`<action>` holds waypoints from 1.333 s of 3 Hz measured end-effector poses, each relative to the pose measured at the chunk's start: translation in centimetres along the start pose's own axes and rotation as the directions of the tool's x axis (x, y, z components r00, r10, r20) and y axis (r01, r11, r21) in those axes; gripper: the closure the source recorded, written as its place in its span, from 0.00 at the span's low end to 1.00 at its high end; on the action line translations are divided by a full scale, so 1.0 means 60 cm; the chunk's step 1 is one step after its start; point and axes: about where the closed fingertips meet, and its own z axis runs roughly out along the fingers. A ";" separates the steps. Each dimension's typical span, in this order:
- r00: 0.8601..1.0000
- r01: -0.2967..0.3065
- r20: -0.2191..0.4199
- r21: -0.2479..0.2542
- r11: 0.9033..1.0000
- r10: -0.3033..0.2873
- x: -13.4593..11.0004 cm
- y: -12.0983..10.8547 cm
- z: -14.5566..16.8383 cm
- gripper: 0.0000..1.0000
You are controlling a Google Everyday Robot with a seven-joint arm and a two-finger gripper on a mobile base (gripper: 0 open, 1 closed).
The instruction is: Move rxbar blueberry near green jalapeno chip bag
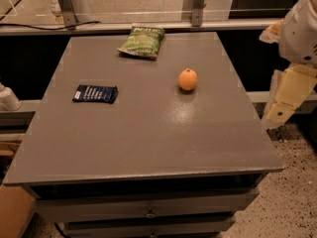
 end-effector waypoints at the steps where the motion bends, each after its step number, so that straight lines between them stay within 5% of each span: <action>1: 0.995 0.053 0.082 0.023 0.998 -0.055 -0.042 -0.019 0.022 0.00; 2: 0.981 0.098 0.164 0.034 0.995 -0.102 -0.099 -0.041 0.054 0.00; 4: 0.932 0.127 0.349 -0.067 0.990 -0.096 -0.236 -0.047 0.145 0.00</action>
Offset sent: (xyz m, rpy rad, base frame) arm 0.0789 0.0995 -0.0214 0.2075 -0.1183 0.2174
